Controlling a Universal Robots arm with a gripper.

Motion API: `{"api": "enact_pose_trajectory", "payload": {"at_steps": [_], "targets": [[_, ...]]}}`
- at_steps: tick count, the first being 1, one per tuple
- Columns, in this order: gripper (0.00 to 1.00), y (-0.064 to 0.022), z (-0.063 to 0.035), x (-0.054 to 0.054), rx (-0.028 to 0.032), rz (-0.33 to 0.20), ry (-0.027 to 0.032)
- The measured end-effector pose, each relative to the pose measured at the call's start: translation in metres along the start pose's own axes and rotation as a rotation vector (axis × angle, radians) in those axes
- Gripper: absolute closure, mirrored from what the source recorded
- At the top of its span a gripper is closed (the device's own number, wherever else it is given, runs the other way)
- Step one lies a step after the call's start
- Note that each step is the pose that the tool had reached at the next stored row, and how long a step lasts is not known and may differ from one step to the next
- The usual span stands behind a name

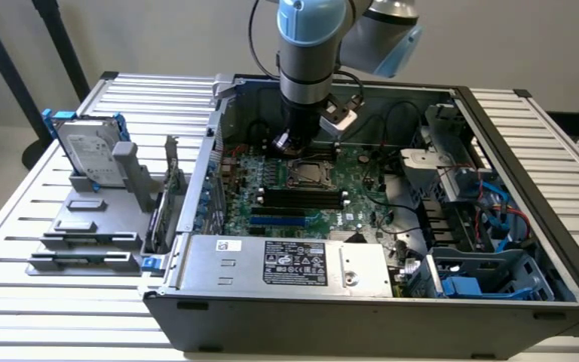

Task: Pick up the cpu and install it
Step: 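Install the first cpu locking lever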

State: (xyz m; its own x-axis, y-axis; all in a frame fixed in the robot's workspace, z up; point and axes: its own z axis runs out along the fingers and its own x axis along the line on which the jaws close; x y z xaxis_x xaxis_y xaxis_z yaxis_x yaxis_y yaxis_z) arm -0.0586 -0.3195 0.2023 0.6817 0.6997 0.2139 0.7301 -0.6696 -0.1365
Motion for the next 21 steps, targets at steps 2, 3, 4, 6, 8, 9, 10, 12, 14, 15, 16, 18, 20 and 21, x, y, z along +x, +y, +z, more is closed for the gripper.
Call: {"api": "enact_pose_trajectory", "payload": {"at_steps": [2,3,4,6,8,9,10,12,14,15,16,18,20,21], "targets": [[0.89,0.0,0.0001,0.0,-0.0002,0.0,-0.0001],[0.89,0.0001,0.0002,0.0,-0.0003,0.0,-0.0002],[0.89,0.0001,0.0002,0.0,-0.0004,0.0,-0.0004],[0.89,0.0002,0.0003,0.0001,-0.0006,0.0,-0.0007],[0.89,0.0005,0.0004,0.0003,-0.0009,0.0,-0.0009],[0.89,0.0007,0.0004,0.0004,-0.001,0.0,-0.001],[0.89,0.0008,0.0005,0.0005,-0.0011,0.0,-0.001],[0.89,0.0013,0.0004,0.0008,-0.0013,0.0,-0.0012],[0.89,0.0019,0.0005,0.0011,-0.0013,0.0,-0.0011],[0.89,0.0022,0.0005,0.0012,-0.0014,0.0,-0.0012],[0.89,0.0025,0.0005,0.0013,-0.0015,0.0,-0.0014],[0.89,0.0032,0.0004,0.0015,-0.0017,0.0,-0.0017],[0.89,0.0038,0.0003,0.0016,-0.0019,0.0,-0.0019],[0.89,0.004,0.0003,0.0016,-0.002,0.0,-0.0019]]}}
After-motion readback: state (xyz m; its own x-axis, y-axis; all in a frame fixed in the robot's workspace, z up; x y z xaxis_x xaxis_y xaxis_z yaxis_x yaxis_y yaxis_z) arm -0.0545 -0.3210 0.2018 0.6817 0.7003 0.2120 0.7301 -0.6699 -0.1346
